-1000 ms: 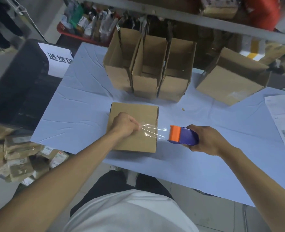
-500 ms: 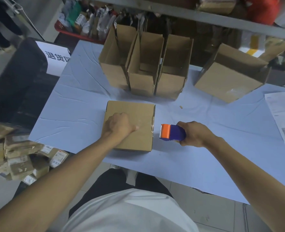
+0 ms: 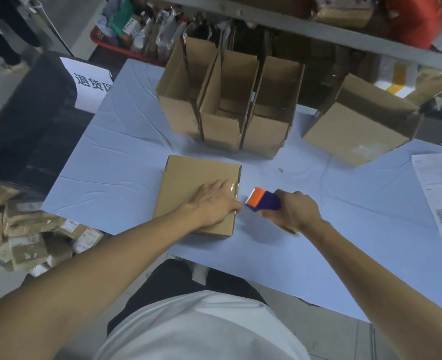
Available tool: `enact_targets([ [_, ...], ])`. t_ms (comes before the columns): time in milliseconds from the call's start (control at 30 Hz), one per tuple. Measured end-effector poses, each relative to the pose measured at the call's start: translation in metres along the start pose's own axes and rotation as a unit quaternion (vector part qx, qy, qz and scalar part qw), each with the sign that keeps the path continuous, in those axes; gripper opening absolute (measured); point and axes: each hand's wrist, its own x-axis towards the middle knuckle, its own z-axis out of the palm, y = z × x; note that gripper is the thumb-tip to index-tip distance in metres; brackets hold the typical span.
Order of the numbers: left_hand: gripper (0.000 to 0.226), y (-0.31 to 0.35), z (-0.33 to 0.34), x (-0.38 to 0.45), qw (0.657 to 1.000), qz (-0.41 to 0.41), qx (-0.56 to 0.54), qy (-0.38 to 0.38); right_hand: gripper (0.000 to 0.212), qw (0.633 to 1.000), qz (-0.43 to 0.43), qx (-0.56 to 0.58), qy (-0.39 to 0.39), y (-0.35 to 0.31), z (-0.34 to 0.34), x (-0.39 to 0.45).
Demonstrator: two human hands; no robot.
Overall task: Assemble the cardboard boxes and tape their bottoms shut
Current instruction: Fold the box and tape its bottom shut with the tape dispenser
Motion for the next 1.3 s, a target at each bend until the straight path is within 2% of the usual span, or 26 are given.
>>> enact_targets([
  [33,0.009,0.0,0.002,0.001,1.0,0.003,0.004,-0.001,0.054,0.999,0.007,0.007,0.046,0.003,0.002,-0.001],
  [67,0.02,-0.002,0.004,0.002,1.0,0.0,0.002,-0.009,0.052,0.996,0.01,0.006,0.086,0.004,0.004,-0.001],
  [133,0.028,-0.001,0.005,0.002,0.999,-0.032,-0.034,-0.014,0.047,0.99,0.002,0.002,0.139,0.002,0.012,0.0],
  [200,0.017,0.006,0.011,0.0,0.994,-0.078,-0.079,0.015,0.045,0.989,-0.011,0.004,0.149,-0.005,0.021,0.001],
  [267,0.014,0.019,0.02,-0.004,0.989,-0.113,-0.067,0.073,0.043,0.991,-0.014,0.017,0.134,-0.013,0.034,0.0],
  [300,0.017,0.023,0.026,-0.006,0.985,-0.127,-0.053,0.108,0.042,0.991,-0.014,0.025,0.13,-0.015,0.042,-0.002],
  [400,0.046,0.028,0.031,-0.003,0.968,-0.175,-0.035,0.175,0.04,0.99,0.003,0.03,0.139,-0.015,0.051,-0.003],
  [467,0.046,0.03,0.031,0.004,0.954,-0.219,-0.044,0.202,0.031,0.986,0.0,-0.01,0.167,-0.014,0.047,0.001],
  [533,0.04,0.034,0.03,0.01,0.947,-0.254,-0.019,0.197,0.026,0.981,-0.014,-0.037,0.191,-0.016,0.039,0.006],
  [600,0.031,0.036,0.028,0.013,0.946,-0.263,0.005,0.188,0.025,0.982,-0.031,-0.014,0.184,-0.019,0.03,0.008],
  [700,0.026,0.031,0.02,0.015,0.951,-0.251,-0.012,0.182,0.021,0.98,-0.082,0.096,0.153,-0.03,0.019,0.007],
  [767,0.021,0.02,0.008,0.012,0.947,-0.22,-0.137,0.188,0.021,0.97,-0.095,0.19,0.117,-0.04,0.013,0.009],
  [833,0.012,0.004,-0.002,0.0,0.924,-0.186,-0.268,0.199,0.025,0.955,-0.069,0.277,0.077,-0.053,0.011,0.011],
  [867,0.015,-0.008,-0.006,-0.011,0.914,-0.183,-0.28,0.227,0.031,0.944,-0.049,0.323,0.055,-0.06,0.011,0.012],
  [933,0.034,-0.039,-0.01,-0.032,0.911,-0.24,-0.198,0.271,0.047,0.924,-0.023,0.38,0.016,-0.073,0.013,0.014],
  [967,0.047,-0.055,-0.011,-0.042,0.906,-0.288,-0.174,0.257,0.053,0.921,-0.015,0.389,0.006,-0.078,0.016,0.015],
  [1033,0.065,-0.08,-0.012,-0.058,0.885,-0.351,-0.238,0.193,0.054,0.911,-0.003,0.413,-0.007,-0.084,0.021,0.016],
  [1067,0.063,-0.088,-0.01,-0.062,0.877,-0.347,-0.282,0.176,0.05,0.899,0.001,0.438,-0.011,-0.087,0.023,0.017],
  [1133,0.045,-0.097,-0.008,-0.067,0.868,-0.314,-0.326,0.203,0.041,0.884,0.003,0.468,0.001,-0.091,0.027,0.016],
  [1200,0.029,-0.104,-0.009,-0.07,0.863,-0.297,-0.33,0.242,0.035,0.901,0.008,0.432,0.051,-0.099,0.032,0.013],
  [1300,0.016,-0.116,-0.01,-0.068,0.853,-0.301,-0.344,0.25,0.04,0.924,0.05,0.358,0.126,-0.112,0.036,0.009],
])
